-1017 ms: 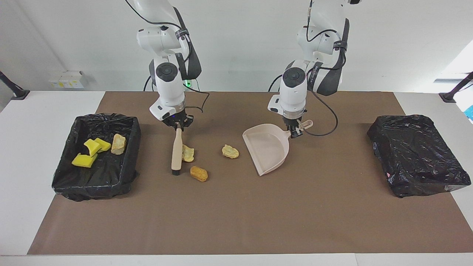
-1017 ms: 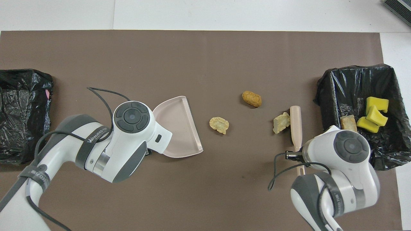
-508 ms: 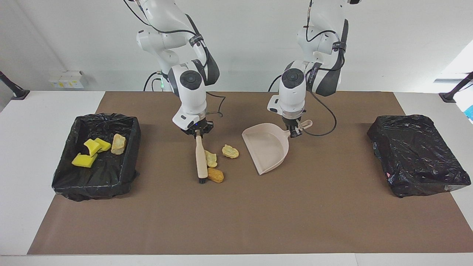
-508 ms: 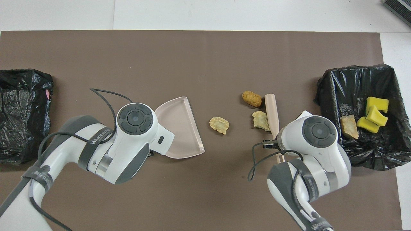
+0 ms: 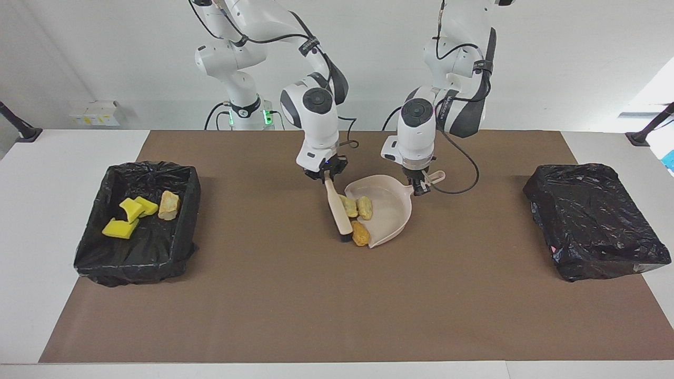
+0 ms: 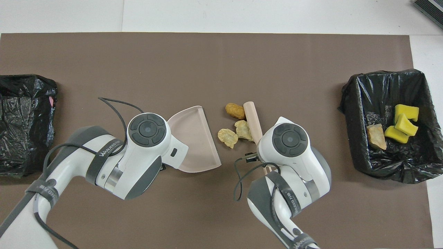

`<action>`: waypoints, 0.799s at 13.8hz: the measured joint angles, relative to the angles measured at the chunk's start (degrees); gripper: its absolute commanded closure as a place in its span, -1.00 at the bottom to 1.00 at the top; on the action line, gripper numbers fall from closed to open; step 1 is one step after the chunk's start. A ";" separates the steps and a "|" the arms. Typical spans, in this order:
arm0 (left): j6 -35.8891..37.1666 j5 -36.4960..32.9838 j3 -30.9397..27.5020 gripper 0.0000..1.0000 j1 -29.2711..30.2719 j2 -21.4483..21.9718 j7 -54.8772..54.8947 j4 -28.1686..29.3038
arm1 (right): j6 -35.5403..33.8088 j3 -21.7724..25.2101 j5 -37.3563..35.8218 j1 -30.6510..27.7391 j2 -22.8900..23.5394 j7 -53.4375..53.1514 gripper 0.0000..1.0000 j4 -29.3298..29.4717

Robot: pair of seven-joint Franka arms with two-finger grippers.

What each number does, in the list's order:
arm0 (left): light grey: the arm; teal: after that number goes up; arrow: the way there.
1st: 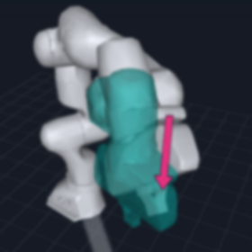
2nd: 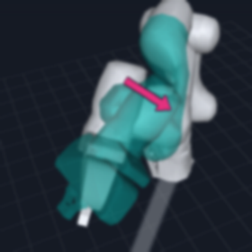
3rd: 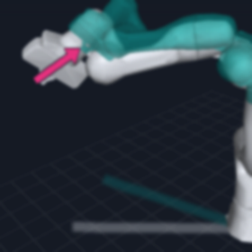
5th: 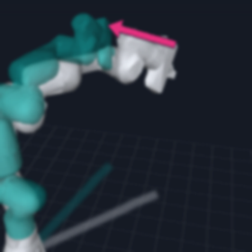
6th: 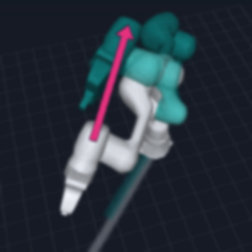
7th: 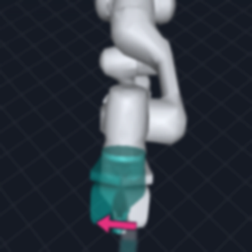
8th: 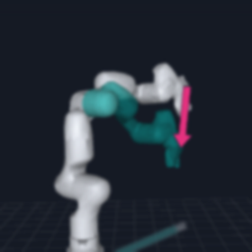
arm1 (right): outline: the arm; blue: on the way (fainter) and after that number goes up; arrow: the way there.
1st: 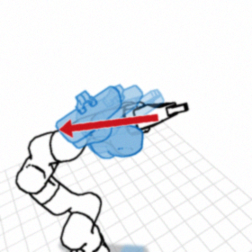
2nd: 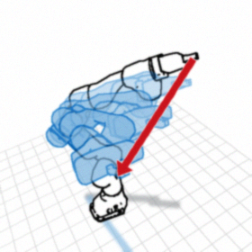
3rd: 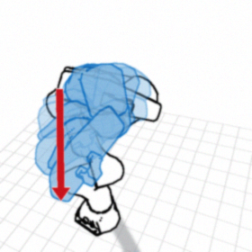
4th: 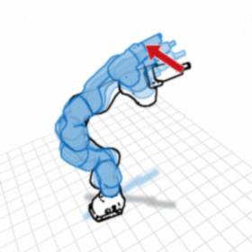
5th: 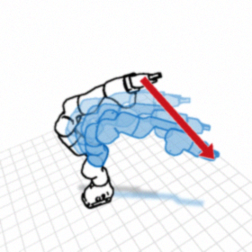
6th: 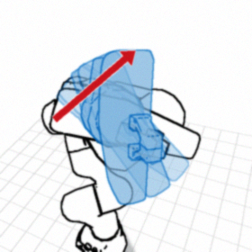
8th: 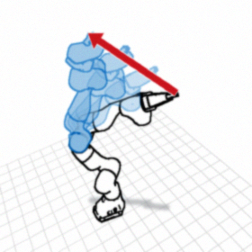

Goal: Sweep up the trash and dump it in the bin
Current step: 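Push the scraps into the dustpan held by the left gripper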

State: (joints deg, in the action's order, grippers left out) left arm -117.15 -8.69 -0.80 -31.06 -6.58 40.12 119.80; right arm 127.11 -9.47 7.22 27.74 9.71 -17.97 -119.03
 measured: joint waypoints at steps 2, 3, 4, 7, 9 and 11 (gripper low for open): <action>0.00 0.00 0.00 1.00 0.00 0.00 0.00 0.04 | 0.05 -0.01 5.22 2.20 0.65 -0.62 1.00 2.87; -0.01 0.00 0.00 1.00 0.00 0.00 0.00 0.04 | 0.05 -0.01 6.75 2.96 0.95 -1.36 1.00 4.33; -0.03 0.00 0.00 1.00 0.00 0.01 0.00 0.04 | -0.04 -0.01 7.31 3.39 1.21 -2.24 1.00 5.64; -0.08 0.00 -0.03 1.00 0.00 0.02 0.00 0.05 | -4.05 0.42 7.34 2.57 1.21 -2.92 1.00 7.57; -0.10 0.00 -0.04 1.00 0.00 0.03 0.00 0.05 | -9.75 0.81 7.34 0.57 -0.23 -2.92 1.00 8.41; -0.13 0.00 -0.09 1.00 0.00 0.04 0.32 0.04 | -16.00 1.02 7.17 -1.22 -3.51 -2.92 1.00 8.82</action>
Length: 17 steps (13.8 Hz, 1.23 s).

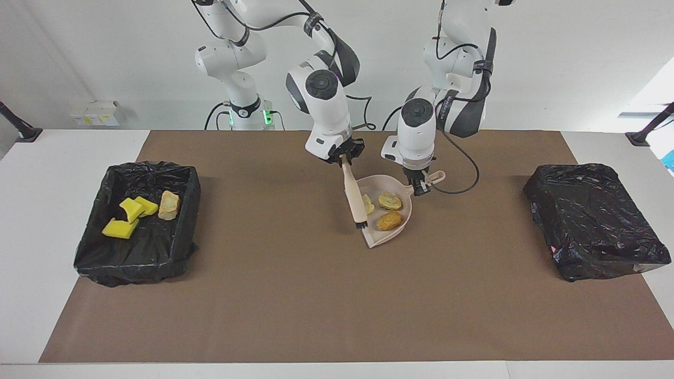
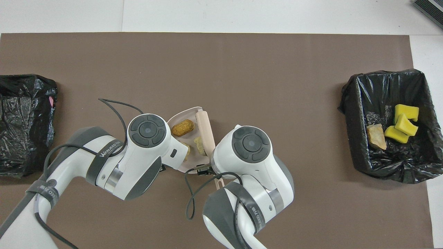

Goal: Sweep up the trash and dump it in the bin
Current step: 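Push the scraps into the dustpan held by the left gripper, then carry the loaded dustpan with the left gripper over the nearby trash bag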

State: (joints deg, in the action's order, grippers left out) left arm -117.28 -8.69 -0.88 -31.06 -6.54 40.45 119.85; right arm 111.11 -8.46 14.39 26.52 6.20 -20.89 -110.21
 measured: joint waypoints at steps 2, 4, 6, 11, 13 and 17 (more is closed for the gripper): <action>-0.03 0.00 -0.18 1.00 0.03 0.09 1.15 -0.08 | -4.17 -0.04 -1.52 -0.02 -3.56 -2.23 1.00 -0.19; 0.02 -0.02 -0.60 1.00 0.44 1.08 3.76 -0.24 | -5.34 -0.54 -3.00 1.22 -6.13 -6.21 1.00 -1.61; 1.18 -0.03 -0.82 1.00 2.22 3.81 7.34 -0.34 | -5.07 -0.80 -3.23 3.42 -8.00 -9.00 1.00 -4.56; 8.97 -0.03 -1.29 1.00 8.10 12.34 18.09 -1.50 | 3.87 -1.08 -3.36 12.73 -11.21 -23.03 1.00 -12.60; 11.34 -0.03 -1.46 1.00 10.15 12.94 21.36 -3.58 | 8.59 -1.14 -3.55 15.80 -10.08 -26.45 1.00 -13.94; 15.89 -0.03 -1.79 1.00 16.02 12.89 28.43 -9.78 | 15.61 -1.19 -8.39 20.78 -3.70 -33.99 1.00 -14.38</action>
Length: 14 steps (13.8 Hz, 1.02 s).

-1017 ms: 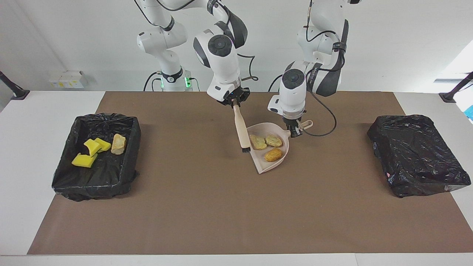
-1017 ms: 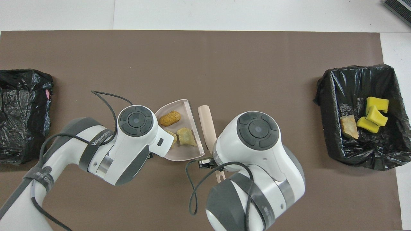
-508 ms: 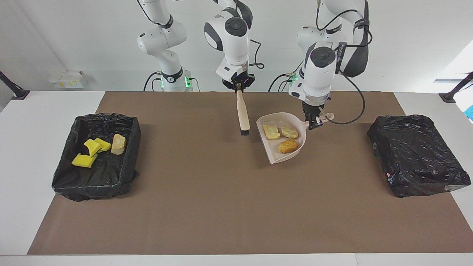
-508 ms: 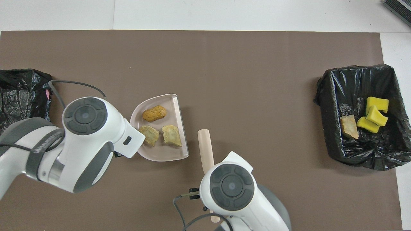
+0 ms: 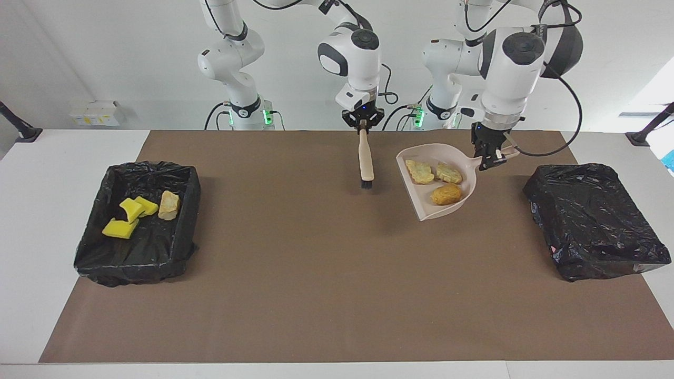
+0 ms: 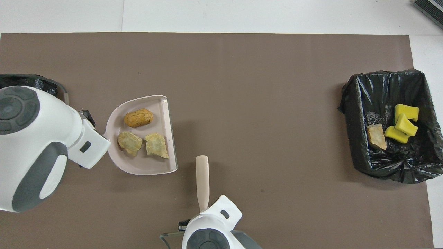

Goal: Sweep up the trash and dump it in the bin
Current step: 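Carry the loaded dustpan with the left gripper over the nearby trash bag, then tilt the dustpan with the left gripper to dump scraps into the bag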

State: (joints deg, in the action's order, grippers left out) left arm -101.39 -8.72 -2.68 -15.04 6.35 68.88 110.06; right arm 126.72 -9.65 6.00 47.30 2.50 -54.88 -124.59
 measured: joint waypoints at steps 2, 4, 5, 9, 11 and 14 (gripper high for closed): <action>0.51 -0.01 -0.27 1.00 3.71 -0.07 4.41 -3.17 | 1.08 0.01 -0.44 1.00 2.61 -0.44 0.23 0.08; 1.31 -0.02 -0.69 1.00 7.42 -0.14 6.89 -6.22 | 1.03 0.06 -0.48 1.11 3.32 -0.45 -1.00 0.50; 1.41 -0.01 -0.90 1.00 9.61 -0.34 8.54 -7.71 | 0.07 0.18 -0.69 1.11 3.28 -0.45 -1.00 1.23; 0.63 1.09 -1.33 1.00 20.88 -4.78 19.55 -13.09 | -7.45 0.77 -2.05 -0.82 2.24 0.05 -1.00 6.38; -2.54 1.22 -1.59 1.00 26.53 -9.10 27.13 -16.34 | -12.34 0.88 -2.44 -4.05 0.43 3.71 -1.00 9.26; -8.63 -2.22 -1.99 1.00 32.43 -15.49 33.86 -21.68 | -20.17 1.17 -2.54 -10.19 -2.65 12.98 -1.00 12.94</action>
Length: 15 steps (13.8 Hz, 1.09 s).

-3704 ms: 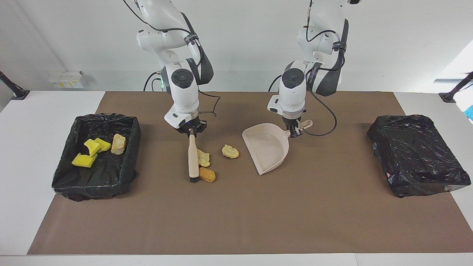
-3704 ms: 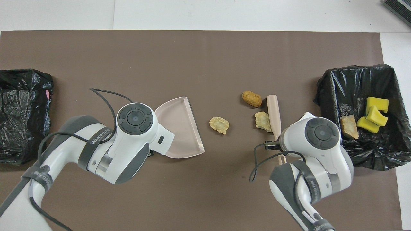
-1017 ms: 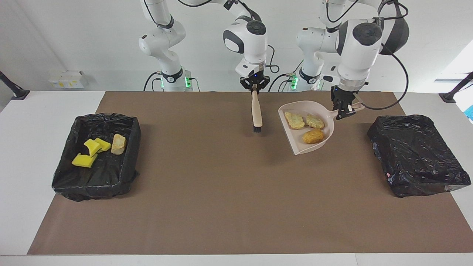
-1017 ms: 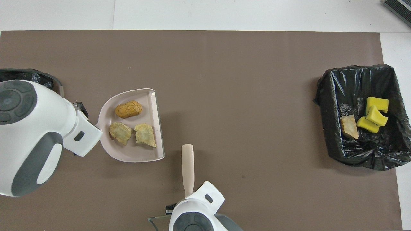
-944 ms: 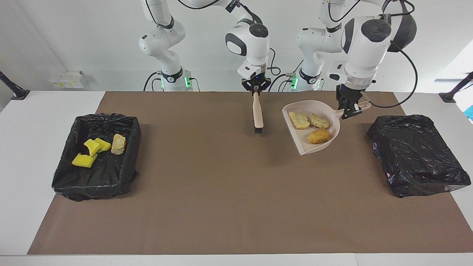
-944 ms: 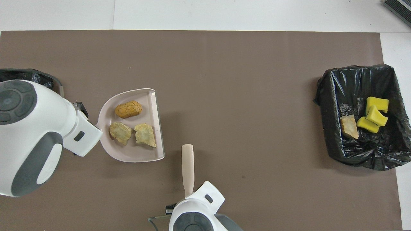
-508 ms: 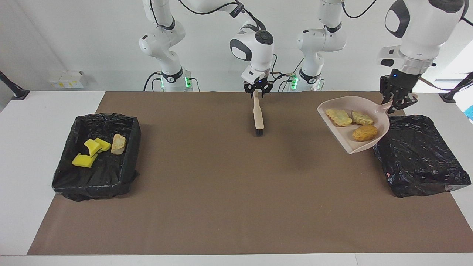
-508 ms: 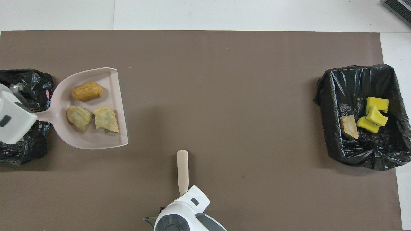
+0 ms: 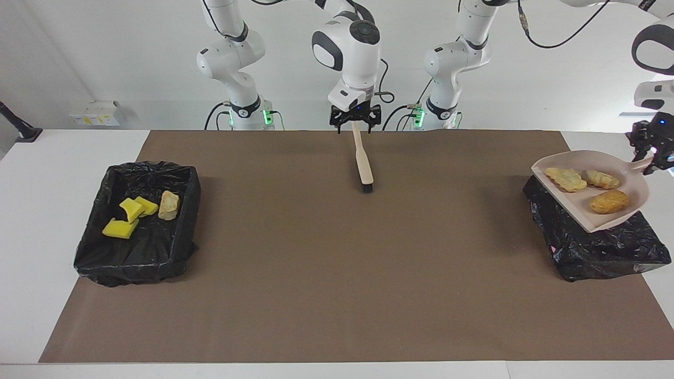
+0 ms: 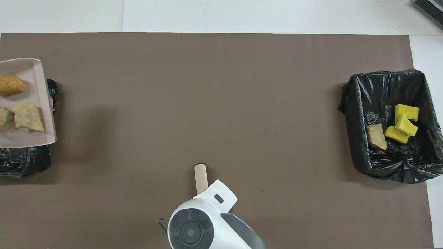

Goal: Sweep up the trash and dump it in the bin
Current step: 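Tilt the dustpan with the left gripper to dump scraps into the bag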

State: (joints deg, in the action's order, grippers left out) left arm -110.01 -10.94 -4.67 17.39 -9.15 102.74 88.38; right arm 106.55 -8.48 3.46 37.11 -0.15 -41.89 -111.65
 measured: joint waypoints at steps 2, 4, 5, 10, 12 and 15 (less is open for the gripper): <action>-5.52 -5.64 -0.04 1.00 1.93 -2.94 0.83 -1.07 | -4.79 0.18 -0.05 -3.87 -0.93 5.92 -1.00 3.09; -9.85 -11.26 -0.02 1.00 2.64 -5.15 0.84 -1.11 | -7.88 0.28 -0.09 -8.12 -1.14 11.75 -1.00 6.17; -10.76 -13.66 0.02 1.00 2.66 -5.96 0.84 -0.98 | -9.20 0.32 -0.15 -10.42 -1.22 15.13 -1.00 7.45; -11.05 -27.66 0.84 1.00 2.11 -6.09 -1.68 1.72 | -13.15 1.15 -1.04 -23.21 -2.54 37.46 -1.00 10.82; -10.91 -32.56 0.82 1.00 1.99 -4.37 -5.87 4.76 | -13.74 1.37 -3.13 -28.20 -2.88 44.77 -1.00 11.68; -9.30 -39.59 0.75 1.00 1.98 -1.26 -11.62 8.81 | -13.93 2.14 -5.07 -34.86 -2.99 51.58 -1.00 12.88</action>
State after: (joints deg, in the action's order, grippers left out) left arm -119.31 -50.54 -3.92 19.37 -10.41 91.11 97.20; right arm 92.62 -6.34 -1.61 2.25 -3.14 9.69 -98.77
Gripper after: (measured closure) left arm 0.670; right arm 0.000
